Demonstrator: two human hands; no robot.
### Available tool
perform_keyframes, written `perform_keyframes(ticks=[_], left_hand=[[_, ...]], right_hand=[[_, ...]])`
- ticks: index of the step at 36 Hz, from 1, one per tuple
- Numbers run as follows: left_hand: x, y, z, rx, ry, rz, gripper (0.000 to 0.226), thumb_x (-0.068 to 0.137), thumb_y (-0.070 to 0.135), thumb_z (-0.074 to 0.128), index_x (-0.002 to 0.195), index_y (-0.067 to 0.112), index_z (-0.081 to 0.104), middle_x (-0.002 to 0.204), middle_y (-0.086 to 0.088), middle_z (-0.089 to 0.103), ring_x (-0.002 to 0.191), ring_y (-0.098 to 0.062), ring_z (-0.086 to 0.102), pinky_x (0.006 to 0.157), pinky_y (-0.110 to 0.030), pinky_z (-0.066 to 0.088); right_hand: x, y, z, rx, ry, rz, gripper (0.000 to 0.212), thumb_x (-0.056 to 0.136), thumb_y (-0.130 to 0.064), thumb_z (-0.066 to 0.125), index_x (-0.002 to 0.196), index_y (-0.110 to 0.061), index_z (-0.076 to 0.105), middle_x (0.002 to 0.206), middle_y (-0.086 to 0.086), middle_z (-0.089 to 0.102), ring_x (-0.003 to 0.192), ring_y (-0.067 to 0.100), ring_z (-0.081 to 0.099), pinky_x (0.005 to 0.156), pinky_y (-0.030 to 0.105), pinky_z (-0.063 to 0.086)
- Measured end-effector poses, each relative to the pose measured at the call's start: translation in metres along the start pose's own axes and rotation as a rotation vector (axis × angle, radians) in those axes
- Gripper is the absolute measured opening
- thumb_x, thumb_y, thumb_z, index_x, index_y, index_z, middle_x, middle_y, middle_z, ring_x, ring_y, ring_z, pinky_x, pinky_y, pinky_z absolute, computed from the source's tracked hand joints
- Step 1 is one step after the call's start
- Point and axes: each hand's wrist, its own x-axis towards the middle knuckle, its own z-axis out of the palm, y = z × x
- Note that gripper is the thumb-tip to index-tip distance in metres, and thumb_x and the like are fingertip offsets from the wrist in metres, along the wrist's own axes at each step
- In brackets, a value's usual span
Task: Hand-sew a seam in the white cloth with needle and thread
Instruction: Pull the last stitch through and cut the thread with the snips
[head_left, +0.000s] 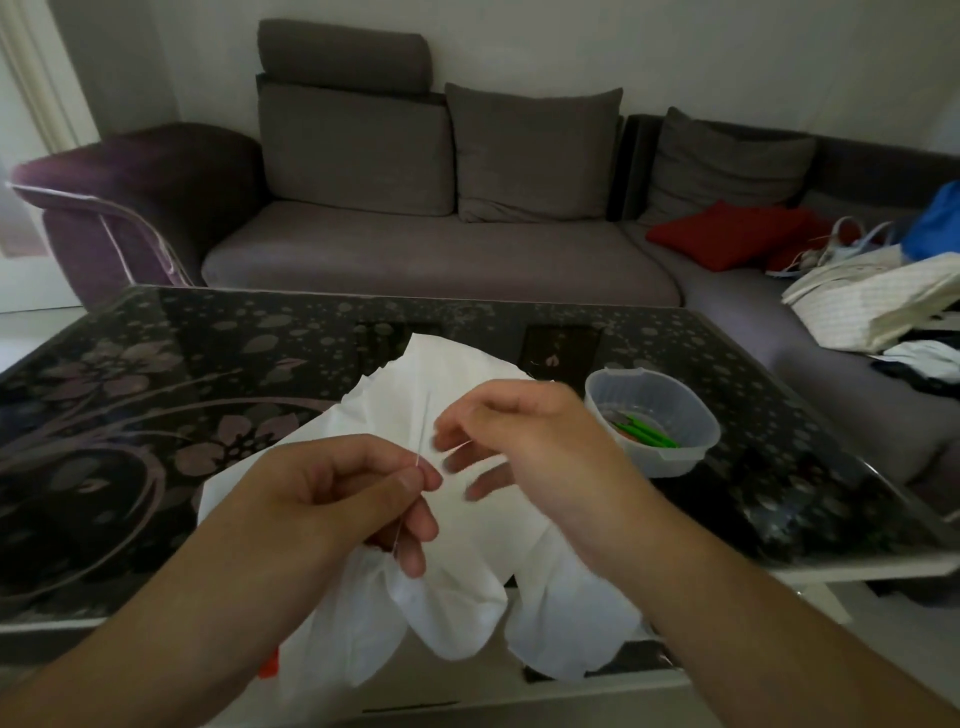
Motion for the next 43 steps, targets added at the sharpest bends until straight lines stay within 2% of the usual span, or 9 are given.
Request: perform_keyframes(ticks=[6,8,14,21,25,32,35,38,43], left_hand=[[0.003,0.004,0.005,-0.006,0.074,0.004,0.026,0.096,0.014,0.063,0.084,0.027,0.083,0.082,-0.010,0.079,0.066,-0.027,0.074,0.074,-0.035,0.054],[0.005,0.006,0.006,-0.002,0.083,0.010,0.027,0.095,0.014,0.064,0.084,0.029,0.083,0.082,-0.010,0.080,0.066,-0.027,0.075,0.075,-0.035,0.055],[0.014,0.007,0.011,0.020,0.097,0.032,0.029,0.095,0.005,0.064,0.084,0.022,0.084,0.082,-0.008,0.080,0.067,-0.027,0.076,0.079,-0.038,0.056],[0.032,0.003,0.018,0.015,0.080,-0.008,0.030,0.097,0.000,0.061,0.093,0.021,0.083,0.085,-0.006,0.081,0.073,-0.023,0.077,0.080,-0.037,0.054],[0.042,0.004,0.026,0.022,0.043,-0.014,0.028,0.099,0.001,0.060,0.101,0.020,0.081,0.088,-0.005,0.081,0.077,-0.022,0.078,0.085,-0.038,0.056],[0.042,-0.001,0.018,0.040,0.048,-0.013,0.026,0.100,0.004,0.060,0.104,0.021,0.079,0.089,-0.001,0.081,0.082,-0.021,0.079,0.088,-0.040,0.059],[0.040,0.000,0.015,0.034,0.067,-0.004,0.024,0.100,0.005,0.059,0.103,0.019,0.079,0.089,-0.001,0.082,0.082,-0.020,0.079,0.086,-0.039,0.060],[0.037,0.001,0.015,0.011,0.086,-0.009,0.021,0.101,0.006,0.059,0.100,0.015,0.079,0.087,-0.002,0.081,0.081,-0.020,0.079,0.082,-0.037,0.061],[0.031,0.003,0.011,-0.019,0.104,-0.014,0.020,0.101,0.010,0.059,0.098,0.014,0.078,0.087,-0.002,0.081,0.080,-0.018,0.079,0.078,-0.032,0.064]], right_hand=[[0.063,0.044,-0.087,-0.570,0.413,0.052,0.026,0.093,-0.008,0.062,0.093,-0.032,0.072,0.095,-0.008,0.073,0.084,0.010,0.068,0.070,0.026,0.055],[0.080,0.059,-0.117,-0.809,0.421,0.154,0.019,0.096,-0.012,0.060,0.106,-0.023,0.073,0.100,-0.001,0.070,0.079,0.009,0.061,0.060,0.020,0.043],[0.107,0.089,-0.163,-1.054,0.305,0.373,0.031,0.096,-0.018,0.063,0.125,-0.010,0.069,0.102,0.009,0.066,0.075,0.017,0.056,0.070,0.029,0.048],[0.123,0.117,-0.162,-0.969,0.345,0.505,0.058,0.092,-0.012,0.072,0.145,-0.011,0.048,0.127,0.015,0.058,0.110,0.030,0.058,0.097,0.043,0.052],[0.126,0.121,-0.172,-1.035,0.387,0.533,0.072,0.087,-0.015,0.078,0.151,-0.015,0.045,0.127,0.016,0.059,0.110,0.033,0.059,0.095,0.043,0.052],[0.132,0.131,-0.176,-1.049,0.311,0.483,0.046,0.089,-0.021,0.072,0.131,-0.006,0.061,0.103,0.012,0.064,0.087,0.027,0.060,0.073,0.031,0.048],[0.131,0.135,-0.181,-1.073,0.418,0.413,0.020,0.092,-0.016,0.062,0.102,0.001,0.066,0.081,0.012,0.061,0.067,0.025,0.057,0.053,0.029,0.041],[0.122,0.127,-0.181,-1.025,0.494,0.342,0.015,0.090,-0.009,0.057,0.078,0.000,0.060,0.081,0.020,0.062,0.065,0.030,0.054,0.056,0.032,0.041],[0.096,0.069,-0.156,-0.636,0.485,0.153,0.014,0.097,-0.007,0.057,0.086,-0.002,0.065,0.081,0.019,0.061,0.067,0.027,0.053,0.057,0.032,0.036]])
